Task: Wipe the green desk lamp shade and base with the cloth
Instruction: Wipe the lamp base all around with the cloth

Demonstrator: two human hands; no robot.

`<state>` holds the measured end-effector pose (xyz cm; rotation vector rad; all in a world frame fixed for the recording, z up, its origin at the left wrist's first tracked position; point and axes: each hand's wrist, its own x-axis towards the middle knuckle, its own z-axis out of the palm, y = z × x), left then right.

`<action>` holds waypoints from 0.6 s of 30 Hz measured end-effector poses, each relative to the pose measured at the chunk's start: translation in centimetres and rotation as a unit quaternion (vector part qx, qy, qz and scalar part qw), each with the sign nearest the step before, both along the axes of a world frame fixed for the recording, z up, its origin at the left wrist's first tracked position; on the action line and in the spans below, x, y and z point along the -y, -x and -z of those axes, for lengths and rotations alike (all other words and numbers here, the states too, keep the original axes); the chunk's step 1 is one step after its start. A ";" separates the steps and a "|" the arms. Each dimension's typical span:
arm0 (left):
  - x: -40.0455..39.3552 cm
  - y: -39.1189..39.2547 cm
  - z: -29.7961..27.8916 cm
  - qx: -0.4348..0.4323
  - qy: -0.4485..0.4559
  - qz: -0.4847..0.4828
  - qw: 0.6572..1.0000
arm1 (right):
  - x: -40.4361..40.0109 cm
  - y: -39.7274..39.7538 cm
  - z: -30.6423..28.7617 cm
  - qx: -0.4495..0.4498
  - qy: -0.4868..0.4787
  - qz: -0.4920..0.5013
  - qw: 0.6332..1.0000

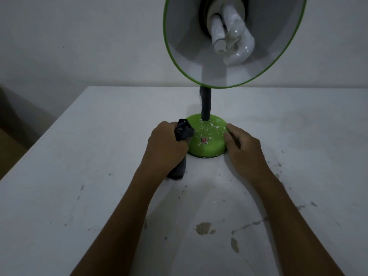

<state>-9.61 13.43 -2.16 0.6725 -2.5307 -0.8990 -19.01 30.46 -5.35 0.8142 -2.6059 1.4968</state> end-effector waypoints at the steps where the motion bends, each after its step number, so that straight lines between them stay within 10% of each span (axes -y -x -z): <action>1: -0.1 0.1 0.2 -0.013 0.026 -0.007 1.000 | 0.0 0.1 0.1 0.000 -0.003 0.000 1.000; 10: 1.7 -0.5 -0.5 -0.018 0.062 0.199 0.978 | 0.1 0.3 0.2 -0.012 -0.012 0.011 1.000; 18: 1.2 1.4 1.3 -0.066 0.136 0.082 0.985 | 0.1 0.1 0.0 -0.015 -0.005 0.014 1.000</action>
